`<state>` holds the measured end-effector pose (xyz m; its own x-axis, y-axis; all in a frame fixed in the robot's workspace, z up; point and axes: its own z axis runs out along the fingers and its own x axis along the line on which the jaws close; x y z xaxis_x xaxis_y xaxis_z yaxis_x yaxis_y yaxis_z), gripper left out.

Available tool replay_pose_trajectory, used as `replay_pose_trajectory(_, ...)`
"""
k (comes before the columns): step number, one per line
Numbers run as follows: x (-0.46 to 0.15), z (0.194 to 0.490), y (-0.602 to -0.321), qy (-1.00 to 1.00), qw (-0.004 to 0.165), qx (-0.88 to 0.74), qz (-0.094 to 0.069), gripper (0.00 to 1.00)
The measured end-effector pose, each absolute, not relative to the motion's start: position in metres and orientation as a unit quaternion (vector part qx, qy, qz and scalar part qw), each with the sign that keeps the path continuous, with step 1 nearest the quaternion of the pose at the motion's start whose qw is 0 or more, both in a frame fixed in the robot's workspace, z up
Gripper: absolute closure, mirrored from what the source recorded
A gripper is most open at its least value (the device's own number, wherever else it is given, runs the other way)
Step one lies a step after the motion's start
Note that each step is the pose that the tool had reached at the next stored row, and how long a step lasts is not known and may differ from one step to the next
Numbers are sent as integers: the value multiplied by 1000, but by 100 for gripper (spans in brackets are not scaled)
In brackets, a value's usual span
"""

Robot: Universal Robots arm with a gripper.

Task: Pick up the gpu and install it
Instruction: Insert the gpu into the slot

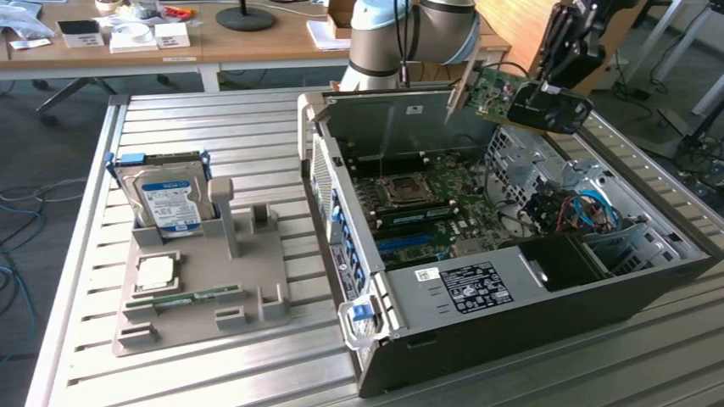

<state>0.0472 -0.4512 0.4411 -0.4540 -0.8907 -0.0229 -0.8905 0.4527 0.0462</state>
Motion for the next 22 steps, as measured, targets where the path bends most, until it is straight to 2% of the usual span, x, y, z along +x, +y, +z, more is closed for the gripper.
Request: replay_pose_trajectory(22, 47, 440, -451, -738, 7, 675, -25, 73)
